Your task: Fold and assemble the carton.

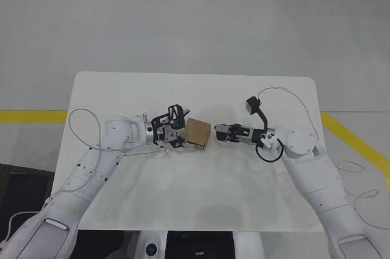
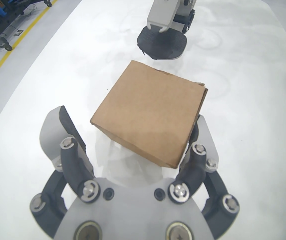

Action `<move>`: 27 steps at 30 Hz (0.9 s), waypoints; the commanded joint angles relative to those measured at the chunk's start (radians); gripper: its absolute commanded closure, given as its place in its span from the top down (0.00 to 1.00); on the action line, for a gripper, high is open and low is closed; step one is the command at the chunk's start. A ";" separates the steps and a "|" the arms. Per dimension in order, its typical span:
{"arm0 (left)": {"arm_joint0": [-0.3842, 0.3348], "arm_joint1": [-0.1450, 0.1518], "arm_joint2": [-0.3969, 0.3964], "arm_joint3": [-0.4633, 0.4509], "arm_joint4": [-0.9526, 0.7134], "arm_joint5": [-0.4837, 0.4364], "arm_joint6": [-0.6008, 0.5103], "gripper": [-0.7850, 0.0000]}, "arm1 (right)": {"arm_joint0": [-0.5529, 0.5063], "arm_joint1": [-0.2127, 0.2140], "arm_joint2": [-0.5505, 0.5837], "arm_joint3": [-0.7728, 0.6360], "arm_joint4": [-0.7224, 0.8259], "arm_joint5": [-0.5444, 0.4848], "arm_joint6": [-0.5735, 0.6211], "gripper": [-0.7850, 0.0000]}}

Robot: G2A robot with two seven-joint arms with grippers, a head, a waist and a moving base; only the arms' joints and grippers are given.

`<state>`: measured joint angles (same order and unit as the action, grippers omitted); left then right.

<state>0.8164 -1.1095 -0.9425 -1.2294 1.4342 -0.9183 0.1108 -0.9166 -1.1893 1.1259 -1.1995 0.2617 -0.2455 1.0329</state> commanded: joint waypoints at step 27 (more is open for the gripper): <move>-0.002 0.099 -0.249 -0.058 -0.468 0.118 -0.312 1.00 | -0.021 0.070 0.260 -0.100 -0.244 -0.318 -0.173 1.00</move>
<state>0.8218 -1.0107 -1.1889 -1.2947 0.9691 -0.8010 -0.1955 -0.9350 -1.1238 1.3652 -1.2903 0.0308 -0.5725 0.8717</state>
